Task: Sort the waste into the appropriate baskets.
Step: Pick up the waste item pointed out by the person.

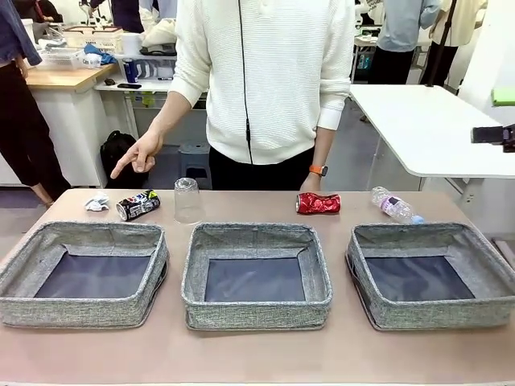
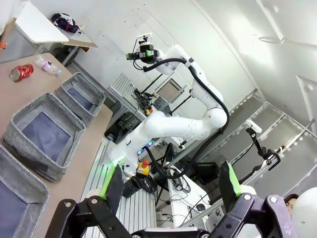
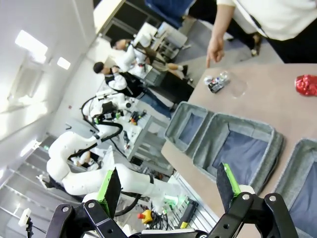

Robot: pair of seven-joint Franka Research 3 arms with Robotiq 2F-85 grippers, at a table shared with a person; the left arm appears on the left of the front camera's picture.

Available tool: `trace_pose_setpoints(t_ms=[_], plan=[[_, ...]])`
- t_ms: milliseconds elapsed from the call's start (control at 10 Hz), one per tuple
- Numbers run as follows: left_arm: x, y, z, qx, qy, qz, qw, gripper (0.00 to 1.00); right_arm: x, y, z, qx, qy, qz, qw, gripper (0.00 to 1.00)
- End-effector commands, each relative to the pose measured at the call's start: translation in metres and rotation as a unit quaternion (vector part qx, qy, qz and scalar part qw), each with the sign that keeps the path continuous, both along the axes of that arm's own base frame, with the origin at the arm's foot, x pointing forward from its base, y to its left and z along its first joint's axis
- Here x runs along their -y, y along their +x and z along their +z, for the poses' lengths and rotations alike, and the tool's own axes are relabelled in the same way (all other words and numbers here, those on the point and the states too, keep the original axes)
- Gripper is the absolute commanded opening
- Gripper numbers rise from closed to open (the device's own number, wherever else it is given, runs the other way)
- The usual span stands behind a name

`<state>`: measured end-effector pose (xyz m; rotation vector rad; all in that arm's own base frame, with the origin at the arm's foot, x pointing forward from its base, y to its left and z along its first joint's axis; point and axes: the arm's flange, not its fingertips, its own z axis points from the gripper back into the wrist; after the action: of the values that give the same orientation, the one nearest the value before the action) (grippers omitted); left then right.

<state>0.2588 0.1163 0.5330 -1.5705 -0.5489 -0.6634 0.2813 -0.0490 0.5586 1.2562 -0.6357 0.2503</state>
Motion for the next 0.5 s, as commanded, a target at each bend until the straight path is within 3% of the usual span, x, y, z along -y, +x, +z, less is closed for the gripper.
trace_pose_setpoints(t_ms=[0,100,200,400], plan=[[0.0,0.0,0.0,0.0,0.0,0.0,1.0,1.0,-0.001,0.005,0.002,0.018,0.006,0.005,1.0,1.0],[-0.005,0.019,0.004,0.024,0.152,0.044,0.987,1.0,-0.001,0.005,0.002,0.018,0.006,0.005,1.0,1.0],[-0.011,0.048,0.003,0.007,0.276,0.109,0.955,1.0,-0.001,0.005,0.002,0.018,0.006,0.005,1.0,1.0],[0.003,0.092,-0.005,-0.003,0.439,0.18,0.88,1.0,-0.001,0.005,0.002,0.018,0.006,0.005,1.0,1.0]])
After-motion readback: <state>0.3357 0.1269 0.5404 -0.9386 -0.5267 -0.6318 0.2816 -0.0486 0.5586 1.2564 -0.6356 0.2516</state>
